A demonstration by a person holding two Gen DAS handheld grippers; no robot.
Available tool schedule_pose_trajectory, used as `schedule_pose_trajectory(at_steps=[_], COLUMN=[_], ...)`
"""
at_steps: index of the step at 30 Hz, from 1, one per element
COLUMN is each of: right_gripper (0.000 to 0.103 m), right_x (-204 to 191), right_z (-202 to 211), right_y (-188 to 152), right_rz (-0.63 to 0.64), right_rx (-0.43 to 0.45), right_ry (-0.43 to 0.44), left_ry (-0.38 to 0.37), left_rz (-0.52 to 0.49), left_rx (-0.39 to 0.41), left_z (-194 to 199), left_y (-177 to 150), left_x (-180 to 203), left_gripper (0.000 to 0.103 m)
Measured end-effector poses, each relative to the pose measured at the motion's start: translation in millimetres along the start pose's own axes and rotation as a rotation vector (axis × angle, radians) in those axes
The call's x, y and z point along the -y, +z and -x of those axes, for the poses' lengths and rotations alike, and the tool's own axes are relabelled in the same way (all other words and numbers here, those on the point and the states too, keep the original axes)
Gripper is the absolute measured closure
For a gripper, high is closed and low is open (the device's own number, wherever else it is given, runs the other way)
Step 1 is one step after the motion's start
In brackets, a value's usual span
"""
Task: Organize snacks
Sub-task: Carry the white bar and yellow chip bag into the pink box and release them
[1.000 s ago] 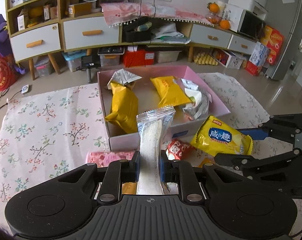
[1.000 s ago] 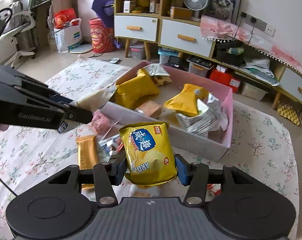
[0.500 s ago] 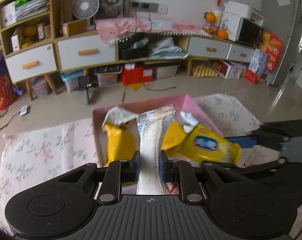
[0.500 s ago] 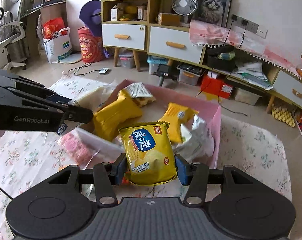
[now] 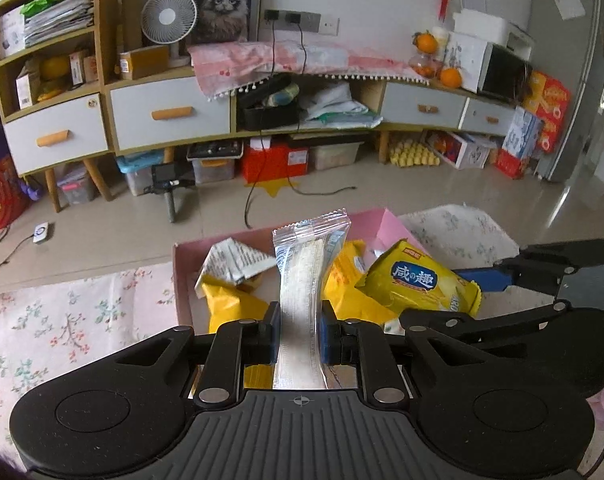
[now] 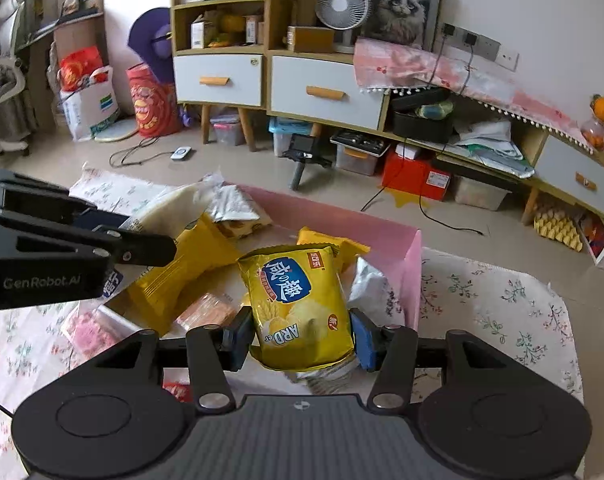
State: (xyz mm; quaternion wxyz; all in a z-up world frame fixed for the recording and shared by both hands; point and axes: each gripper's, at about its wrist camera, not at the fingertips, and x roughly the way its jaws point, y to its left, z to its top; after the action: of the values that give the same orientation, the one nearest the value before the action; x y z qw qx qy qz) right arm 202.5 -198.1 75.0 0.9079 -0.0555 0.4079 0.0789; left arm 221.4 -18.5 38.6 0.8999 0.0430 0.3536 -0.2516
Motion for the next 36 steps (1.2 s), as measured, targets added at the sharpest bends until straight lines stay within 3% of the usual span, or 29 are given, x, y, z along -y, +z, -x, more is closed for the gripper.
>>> schedule_pose_trajectory(at_steps=[4,12,23,28,32,36], right_gripper=[0.073,0.073,0.073,0.063,0.057,0.049], right_x=[10.5,28.9,16.9,18.4,16.1,15.0], right_z=[-5.7,-17.6,-25.0,-24.6,-20.1,-13.2], right_y=[4.3,3.1,2.1,3.0,3.3,2.2], right_rz=[-0.040,-0.164,-0.176,-0.183,-0.160,-0.142], right_rx=[0.013,0.027,0.008,0.004,0.003,-0.003], right_ry=[-0.007,0.017,0.065,0.074,0.079,0.066], left_ry=[-0.028,-0.015,0.004,0.028,0.037,0.054], left_rz=[0.044,0.067,0.067,0.066,0.068,0.065], left_rx=[0.006,-0.017,0.033,0.042,0.027,0.000], left_z=[-8.4,-30.1,-42.1,-40.7,-36.0,-28.0], left_y=[0.6,-8.7,-17.7,-16.2,-16.8,-19.8], left_x=[-8.9,-13.2,-6.7,-8.5,-11.4,-11.2], left_gripper=[0.087,0.087,0.086,0.080,0.060,0.052])
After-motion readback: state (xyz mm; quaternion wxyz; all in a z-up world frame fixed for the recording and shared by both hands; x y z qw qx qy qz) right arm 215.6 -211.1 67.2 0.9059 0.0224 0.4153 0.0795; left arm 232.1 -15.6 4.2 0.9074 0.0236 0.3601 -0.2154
